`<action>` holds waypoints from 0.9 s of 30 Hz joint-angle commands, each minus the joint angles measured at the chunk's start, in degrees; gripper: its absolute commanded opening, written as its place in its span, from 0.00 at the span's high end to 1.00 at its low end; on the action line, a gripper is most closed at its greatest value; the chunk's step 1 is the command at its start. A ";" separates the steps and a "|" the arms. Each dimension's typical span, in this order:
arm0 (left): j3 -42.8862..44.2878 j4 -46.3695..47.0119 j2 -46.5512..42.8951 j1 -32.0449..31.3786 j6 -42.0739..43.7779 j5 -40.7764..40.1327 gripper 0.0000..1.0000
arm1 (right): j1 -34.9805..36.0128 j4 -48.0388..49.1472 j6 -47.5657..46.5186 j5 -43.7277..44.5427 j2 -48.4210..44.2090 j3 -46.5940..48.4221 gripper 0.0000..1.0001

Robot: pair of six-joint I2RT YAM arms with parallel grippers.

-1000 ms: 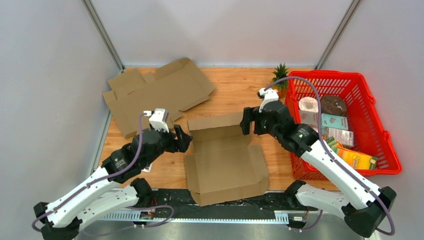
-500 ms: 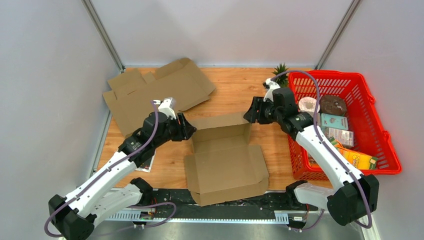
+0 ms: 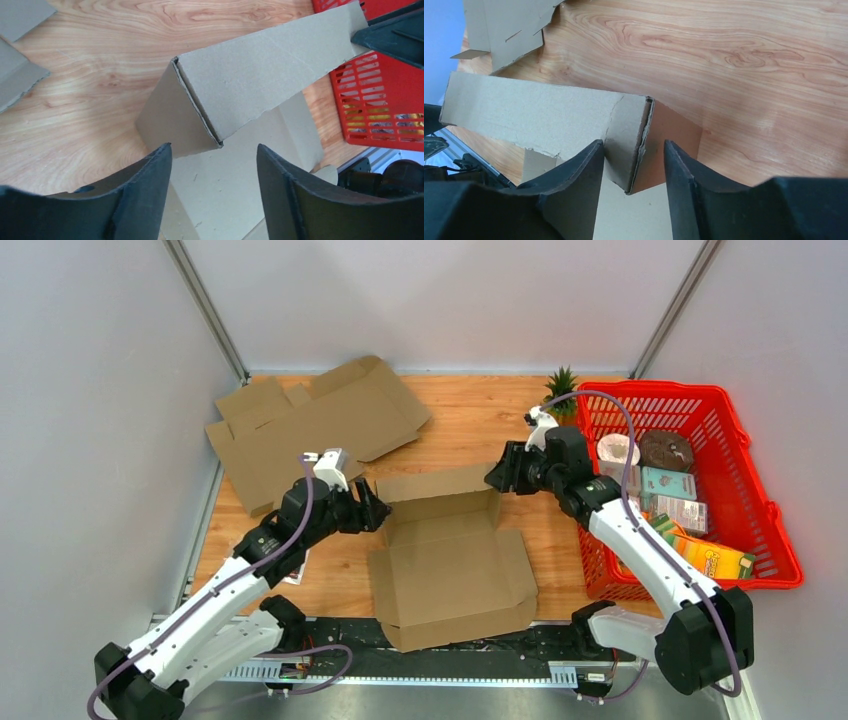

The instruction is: Fold the paper box

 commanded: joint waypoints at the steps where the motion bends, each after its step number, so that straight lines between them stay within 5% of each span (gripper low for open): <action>1: 4.70 -5.17 -4.27 0.48 4.83 -0.82 0.24 | -0.18 -6.15 -3.08 0.18 -1.09 3.99 0.39; 7: 7.08 -11.41 -7.61 0.39 9.40 0.23 0.22 | 3.58 -14.94 -5.29 10.27 -5.21 7.44 0.16; 17: 2.34 -15.11 -15.61 0.39 9.32 0.59 0.28 | 24.41 -34.19 4.90 30.15 -9.87 5.07 0.13; 23: -3.79 -7.14 -10.44 -0.30 9.59 -0.55 0.39 | 27.42 -22.63 4.30 33.30 -12.78 0.15 0.09; 27: -8.73 1.22 -7.45 -9.08 10.11 -16.61 0.43 | 25.23 -11.99 2.98 38.16 -11.99 -3.45 0.11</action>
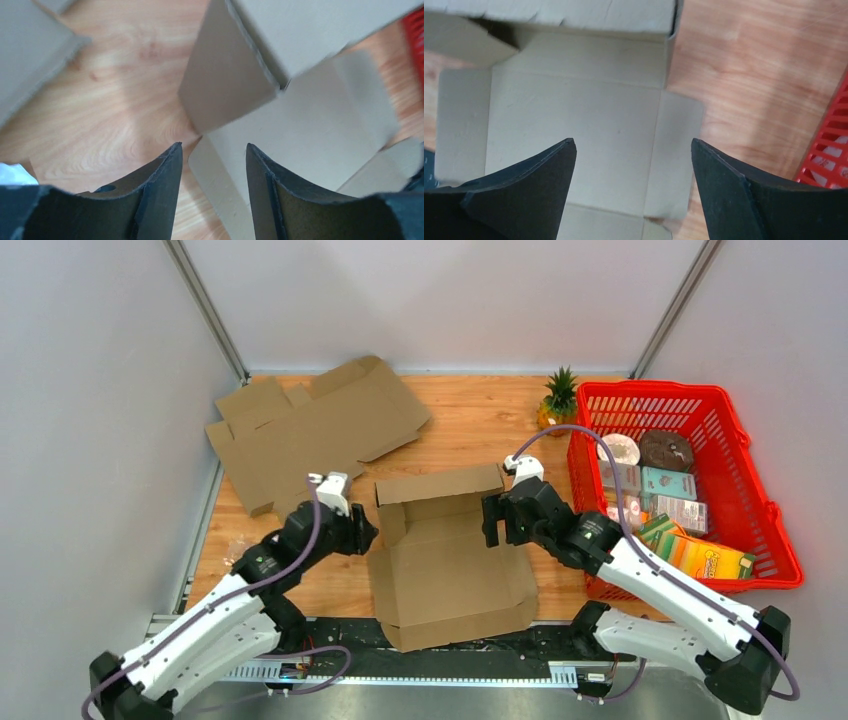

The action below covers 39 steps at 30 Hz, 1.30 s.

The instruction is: Fold the paper box

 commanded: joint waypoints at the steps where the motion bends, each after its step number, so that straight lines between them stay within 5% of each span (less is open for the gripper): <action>1: -4.56 12.21 4.09 -9.13 2.92 -18.34 0.42 | -2.17 15.77 -0.32 7.43 0.88 -3.69 0.13; 11: -7.73 28.85 14.55 -14.34 4.51 -26.56 0.34 | -2.96 30.26 2.41 11.47 3.27 -12.30 0.21; 26: -9.58 48.11 28.45 -20.49 10.67 -43.08 0.51 | -5.34 60.86 -7.26 10.15 4.32 -23.74 0.42; 31: -6.69 43.90 31.87 -21.46 6.46 -54.50 0.66 | -5.34 64.83 -9.20 9.02 6.34 -24.18 0.58; 35: -1.23 30.46 35.21 -21.55 -3.64 -63.56 0.95 | -5.34 65.54 -8.85 6.99 7.22 -24.01 0.63; 39: -0.61 30.16 36.28 -21.55 -4.37 -63.32 1.00 | -5.25 59.24 -6.13 7.16 5.73 -21.99 0.62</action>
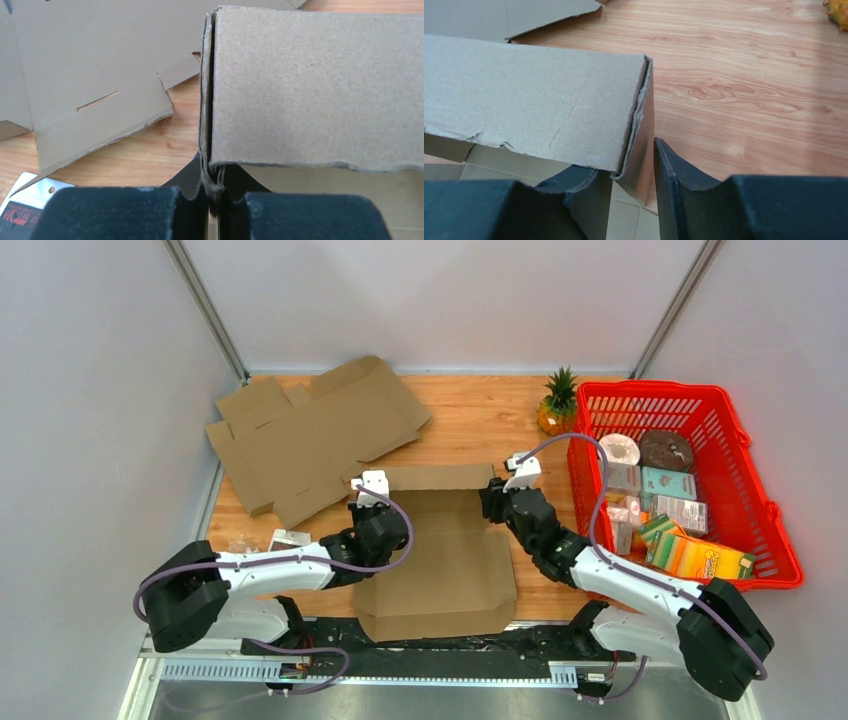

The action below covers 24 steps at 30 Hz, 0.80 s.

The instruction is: Fold the paper box

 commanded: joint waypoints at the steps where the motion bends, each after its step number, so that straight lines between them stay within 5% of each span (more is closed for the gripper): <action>1: 0.99 -2.77 0.12 -0.24 -2.93 -4.45 1.00 | -0.07 -4.69 4.29 1.08 -2.16 4.06 0.60; 7: -1.12 1.03 -1.98 -0.15 -0.10 -0.40 0.98 | 0.02 -35.69 11.34 -1.87 -8.39 10.49 0.22; 8: -1.13 0.15 -2.60 -0.15 -0.80 -0.14 0.77 | -0.07 -39.05 13.00 -3.11 -8.84 11.11 0.19; 12: -2.00 -8.35 -10.83 -0.15 -4.23 4.14 0.28 | 0.89 -50.93 17.22 -10.15 -10.95 11.38 0.12; 18: -3.41 -28.90 -31.37 -0.15 -10.99 28.09 0.32 | 2.48 -60.61 24.08 -25.70 -6.49 11.72 0.12; 24: -3.68 -28.96 -42.77 -0.24 -7.75 60.88 0.43 | 2.30 -60.81 30.77 -16.83 -3.32 8.57 0.24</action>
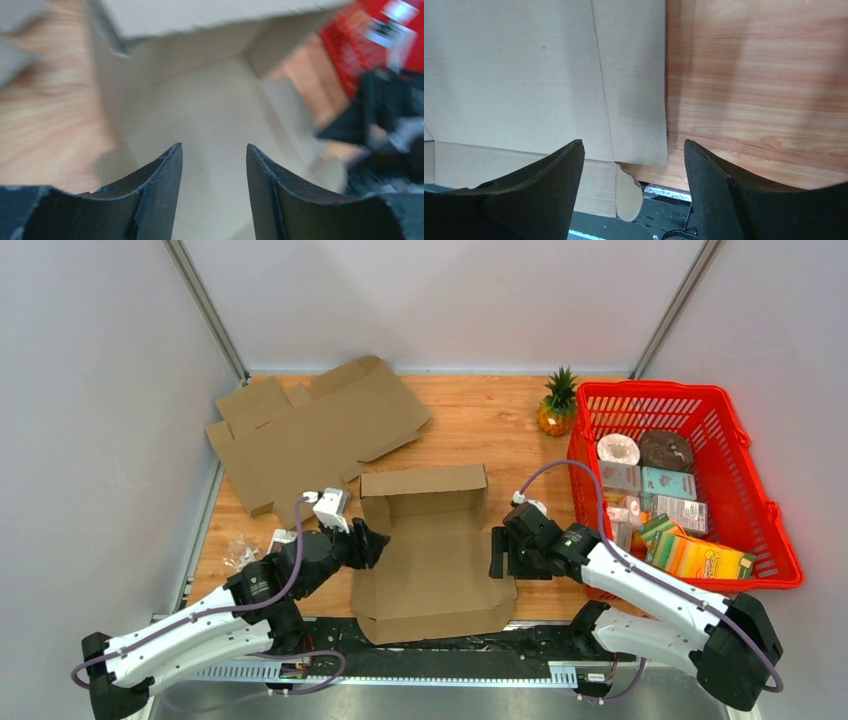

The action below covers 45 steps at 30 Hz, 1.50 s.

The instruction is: Fold the paper box

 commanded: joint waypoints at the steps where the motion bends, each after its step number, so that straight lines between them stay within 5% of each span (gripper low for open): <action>1: 1.26 -2.13 -1.72 -0.58 1.34 29.85 0.43 | -0.08 1.42 6.42 -1.17 1.78 -1.77 0.26; 8: 11.01 -4.94 6.62 -12.33 20.56 26.99 0.30 | 4.57 -4.26 12.48 -2.16 -0.76 -2.39 0.29; 12: 17.15 -6.08 19.24 -19.72 26.74 20.93 0.28 | 8.25 -2.95 18.09 -9.02 -1.55 -5.29 0.32; 16: 18.23 -1.70 26.74 -23.96 29.99 17.75 0.28 | 11.52 1.08 22.41 -10.16 -2.35 -7.40 0.56; 17: 18.58 -0.38 29.72 -24.84 31.30 16.97 0.28 | 11.61 1.01 22.77 -10.08 -2.87 -7.32 0.73; 22: 24.11 -2.12 40.63 -29.49 33.60 13.46 0.25 | 11.52 -7.33 21.37 -5.95 -4.54 -0.38 1.00; 40: 35.01 -11.09 53.56 -39.61 37.99 4.13 0.23 | 10.21 -12.26 21.63 -11.22 -10.79 5.34 1.00; 45: 36.77 -13.72 57.78 -40.23 39.57 -1.14 0.30 | 9.94 -12.71 21.28 -12.63 -11.14 6.48 1.00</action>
